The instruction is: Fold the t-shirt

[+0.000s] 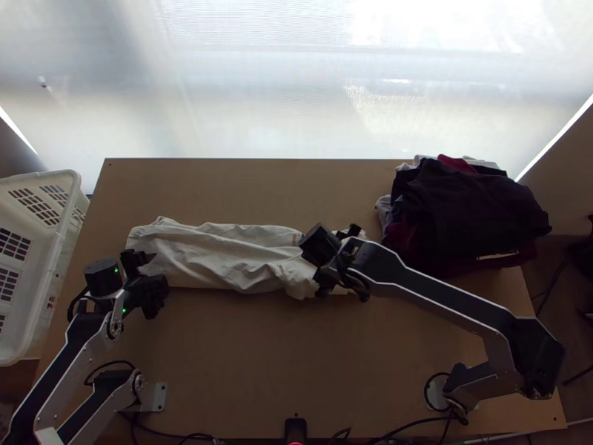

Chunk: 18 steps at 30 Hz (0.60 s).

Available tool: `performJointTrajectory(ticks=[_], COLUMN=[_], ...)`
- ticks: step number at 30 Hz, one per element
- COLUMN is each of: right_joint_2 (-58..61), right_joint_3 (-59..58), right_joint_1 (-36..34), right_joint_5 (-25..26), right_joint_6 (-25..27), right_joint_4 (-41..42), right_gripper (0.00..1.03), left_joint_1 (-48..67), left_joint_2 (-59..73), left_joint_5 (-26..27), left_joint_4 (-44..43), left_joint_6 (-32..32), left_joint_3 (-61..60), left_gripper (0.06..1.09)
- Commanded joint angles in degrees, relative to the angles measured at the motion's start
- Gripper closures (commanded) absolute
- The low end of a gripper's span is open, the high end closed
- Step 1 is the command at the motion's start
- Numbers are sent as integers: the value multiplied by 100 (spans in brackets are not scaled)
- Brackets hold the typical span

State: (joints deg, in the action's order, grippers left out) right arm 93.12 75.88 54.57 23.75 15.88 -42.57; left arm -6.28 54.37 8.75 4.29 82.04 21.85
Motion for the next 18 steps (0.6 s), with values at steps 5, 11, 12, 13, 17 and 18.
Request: performJointTrajectory(ticks=[5,11,12,13,17,18], right_joint_2=[496,1050,1120,1164,1191,1156], right_joint_3=[-512,-732,-723,-723,-750,-759], right_joint_1=[661,889,880,872,819,784], right_joint_5=[482,596,596,596,657,657], right_joint_6=[539,618,618,609,601,618], right_joint_4=[1629,2341,2393,2429,2455,2455], right_gripper=[100,100,100,100,100,100], left_joint_1=[-92,-84,-66,-48,-48,-57], left_joint_2=[390,619,671,707,531,425], left_joint_5=[-40,30,21,21,30,39], left_joint_4=[-262,-359,-359,-359,-113,159], left_joint_6=[-92,-188,-188,-188,-180,-180], left_joint_3=[109,83,83,74,180,276], left_gripper=[11,17,17,17,17,16])
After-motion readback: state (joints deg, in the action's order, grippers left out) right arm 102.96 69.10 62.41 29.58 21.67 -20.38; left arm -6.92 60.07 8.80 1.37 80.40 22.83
